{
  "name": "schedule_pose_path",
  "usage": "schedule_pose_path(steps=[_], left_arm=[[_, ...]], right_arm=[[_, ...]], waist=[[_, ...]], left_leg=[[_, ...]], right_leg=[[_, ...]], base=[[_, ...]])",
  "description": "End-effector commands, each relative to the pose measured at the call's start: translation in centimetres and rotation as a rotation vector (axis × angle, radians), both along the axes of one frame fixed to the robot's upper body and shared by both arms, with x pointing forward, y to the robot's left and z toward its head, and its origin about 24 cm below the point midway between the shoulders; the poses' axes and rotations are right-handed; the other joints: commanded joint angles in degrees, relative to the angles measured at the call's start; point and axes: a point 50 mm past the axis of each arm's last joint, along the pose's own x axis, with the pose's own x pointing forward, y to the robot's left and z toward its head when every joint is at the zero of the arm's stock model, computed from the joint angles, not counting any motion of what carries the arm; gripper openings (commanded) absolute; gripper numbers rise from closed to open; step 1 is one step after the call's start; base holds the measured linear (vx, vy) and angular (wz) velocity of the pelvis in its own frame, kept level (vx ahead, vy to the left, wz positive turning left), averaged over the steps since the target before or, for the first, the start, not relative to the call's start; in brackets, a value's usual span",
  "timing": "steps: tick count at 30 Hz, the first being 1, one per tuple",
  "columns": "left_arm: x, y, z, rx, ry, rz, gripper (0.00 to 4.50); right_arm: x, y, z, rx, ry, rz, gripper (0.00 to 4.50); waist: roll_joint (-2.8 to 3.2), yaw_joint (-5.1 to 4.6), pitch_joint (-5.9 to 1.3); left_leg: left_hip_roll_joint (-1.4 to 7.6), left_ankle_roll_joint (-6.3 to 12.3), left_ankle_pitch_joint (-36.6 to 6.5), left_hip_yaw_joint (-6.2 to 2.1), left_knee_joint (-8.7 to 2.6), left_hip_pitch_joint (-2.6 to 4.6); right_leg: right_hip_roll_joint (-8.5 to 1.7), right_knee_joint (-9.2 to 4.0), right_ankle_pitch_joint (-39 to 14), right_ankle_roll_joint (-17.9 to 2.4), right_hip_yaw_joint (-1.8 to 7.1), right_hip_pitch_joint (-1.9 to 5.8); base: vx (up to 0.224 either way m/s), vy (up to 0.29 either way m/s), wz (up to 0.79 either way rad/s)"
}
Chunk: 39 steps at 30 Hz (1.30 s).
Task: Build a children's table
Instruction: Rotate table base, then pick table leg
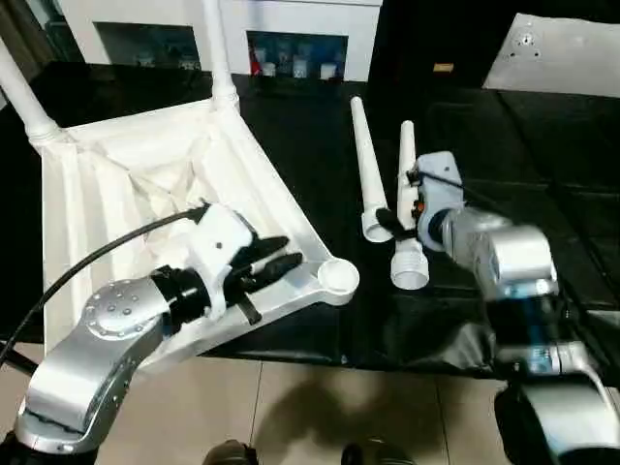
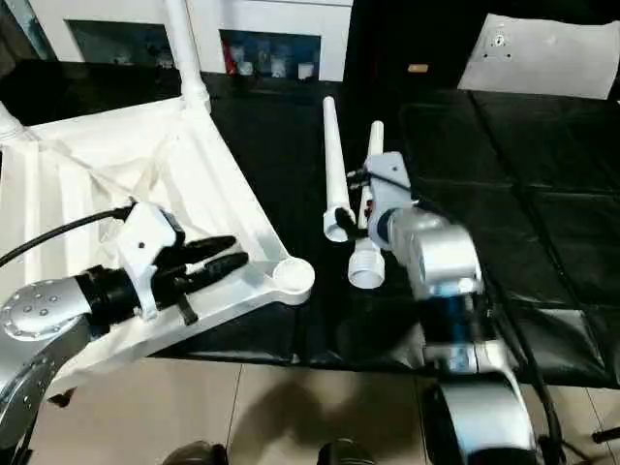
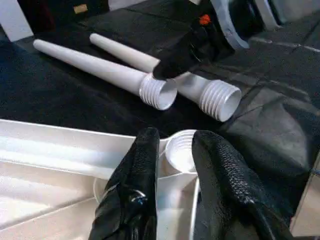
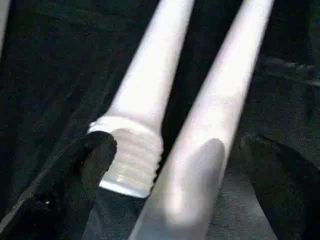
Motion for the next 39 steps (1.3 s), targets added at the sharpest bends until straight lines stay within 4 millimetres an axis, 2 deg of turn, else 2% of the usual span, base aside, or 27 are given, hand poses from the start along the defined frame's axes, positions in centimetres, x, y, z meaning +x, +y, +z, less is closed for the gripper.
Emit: schedule_pose_path(steps=[1, 7, 10, 12, 13, 15, 17, 18, 20, 21, 22, 23, 31, 35, 36, 39], left_arm=[[-0.4, -0.5, 0.3, -0.002, 0.007, -0.021, 1.26], [-0.8, -0.9, 0.1, 0.015, 0.028, -0.044, 1.26], [-0.9, -0.9, 0.1, 0.018, 0.032, -0.049, 1.26], [-0.9, -1.0, 0.1, 0.023, 0.034, -0.051, 1.3], [-1.0, -1.0, 0.1, 0.023, 0.037, -0.053, 1.3], [-1.0, -1.1, 0.2, 0.024, 0.038, -0.055, 1.3], [-1.0, -1.1, 0.2, 0.028, 0.038, -0.058, 1.3], [-1.0, -1.1, 0.2, 0.029, 0.038, -0.06, 1.3], [-1.0, -1.1, 0.3, 0.027, 0.037, -0.062, 1.3], [-1.0, -1.1, 0.3, 0.027, 0.036, -0.062, 1.3], [-1.0, -1.1, 0.3, 0.026, 0.036, -0.062, 1.3], [-1.0, -1.2, 0.3, 0.028, 0.035, -0.063, 1.3], [-1.0, -1.3, 0.6, 0.03, 0.028, -0.066, 1.3], [-0.9, -1.4, 0.7, 0.028, 0.021, -0.068, 1.3], [-0.8, -1.4, 0.7, 0.026, 0.021, -0.069, 1.3], [-0.6, -1.5, 0.7, 0.018, 0.013, -0.06, 1.3]], right_arm=[[0.2, -0.7, -0.2, 0.017, 0.049, -0.021, 4.5], [0.5, -1.5, -1.1, 0.031, 0.131, -0.038, 4.5], [0.5, -1.9, -1.6, 0.048, 0.167, -0.043, 4.5], [0.5, -2.0, -1.9, 0.061, 0.187, -0.045, 4.23], [0.5, -2.3, -2.3, 0.065, 0.206, -0.049, 4.16], [0.4, -2.6, -2.7, 0.071, 0.23, -0.055, 4.13], [0.4, -3.2, -3.2, 0.069, 0.249, -0.069, 3.79], [0.3, -3.6, -3.5, 0.07, 0.258, -0.077, 3.74], [0.2, -4.0, -3.7, 0.067, 0.263, -0.082, 3.6], [0.2, -4.1, -3.7, 0.071, 0.267, -0.086, 3.46], [0.2, -4.2, -3.8, 0.075, 0.272, -0.086, 3.35], [0.1, -4.5, -3.9, 0.081, 0.281, -0.087, 3.3], [0.2, -5.8, -3.9, 0.077, 0.273, -0.111, 2.57], [0.2, -6.3, -3.7, 0.074, 0.256, -0.118, 2.28], [0.2, -6.4, -3.7, 0.077, 0.254, -0.119, 2.17], [0.2, -6.8, -3.6, 0.095, 0.238, -0.143, 1.93]], waist=[[0.41, 0.14, -3.92], [0.3, 0.25, -4.02], [0.2, 0.27, -3.98], [0.3, 0.27, -3.95], [0.14, 0.26, -3.96], [0.2, 0.25, -3.93], [0.19, 0.27, -3.95], [0.25, 0.31, -4.11], [-0.01, 0.36, -4.3], [-0.05, 0.3, -4.25], [0.27, 0.35, -4.3], [0.1, 0.32, -4.25], [0.35, 0.68, -4.1], [0.27, 0.92, -4.24], [0.5, 1.0, -4.31], [0.3, 1.02, -4.38]], left_leg=[[1.21, -0.95, -5.2, -0.14, -3.37, 0.45], [1.17, -0.55, -4.8, -0.11, -3.19, 0.26], [1.2, -0.61, -5.8, -0.06, -3.19, 0.35], [1.22, -0.7, -6.1, -0.09, -3.18, 0.35], [1.21, -0.64, -6.1, -0.08, -3.17, 0.35], [1.2, -0.66, -6.3, -0.08, -3.14, 0.32], [1.18, -0.68, -6.6, -0.04, -3.07, 0.34], [1.21, -0.68, -6.3, -0.05, -2.98, 0.34], [1.15, 0.14, -4.0, -0.08, -2.83, 0.0], [1.15, 0.34, -3.7, -0.1, -2.86, -0.06], [1.18, 0.53, -3.9, -0.08, -2.77, 0.15], [1.16, 0.73, -4.3, 0.0, -2.75, 0.14], [1.32, 0.29, -6.6, -0.03, -2.8, 0.32], [1.26, 0.3, -6.0, -0.01, -2.71, 0.26], [1.26, 0.28, -5.8, -0.06, -2.68, 0.28], [1.22, 0.61, -5.2, -0.01, -2.61, 0.24]], right_leg=[[-3.22, -3.48, -0.3, -11.8, 2.75, 3.36], [-3.25, -3.42, 0.0, -12.3, 2.72, 3.53], [-3.31, -3.61, -1.9, -12.3, 2.71, 3.5], [-3.32, -3.67, -2.6, -12.1, 2.69, 3.47], [-3.26, -3.68, -2.8, -12.1, 2.66, 3.48], [-3.31, -3.72, -3.4, -12.2, 2.62, 3.43], [-3.31, -3.81, -3.9, -12.6, 2.61, 3.4], [-3.41, -3.7, -3.4, -12.8, 2.62, 3.47], [-3.28, -3.24, 0.6, -13.4, 2.57, 3.79], [-3.27, -3.22, 0.8, -13.4, 2.52, 3.77], [-3.31, -3.28, 0.6, -13.7, 2.51, 3.63], [-3.25, -3.36, 0.4, -13.8, 2.52, 3.63], [-3.36, -3.63, -3.4, -13.7, 2.46, 3.42], [-3.28, -3.52, -2.2, -13.7, 2.45, 3.48], [-3.32, -3.44, -1.9, -13.7, 2.43, 3.49], [-3.25, -3.36, -0.5, -14.0, 2.43, 3.56]], base=[[0.0, 0.0, 0.0], [0.0, 0.0, 0.0], [0.0, 0.0, 0.0], [0.0, 0.0, 0.0], [0.0, 0.0, 0.0], [0.0, 0.0, 0.0], [0.0, 0.0, 0.0], [0.0, 0.0, 0.0], [0.0, 0.0, 0.0], [0.0, 0.0, 0.0], [0.0, 0.0, 0.0], [0.0, 0.0, 0.0], [0.0, 0.0, 0.0], [0.0, 0.0, 0.0], [0.0, 0.0, 0.0], [0.0, 0.0, 0.0]])
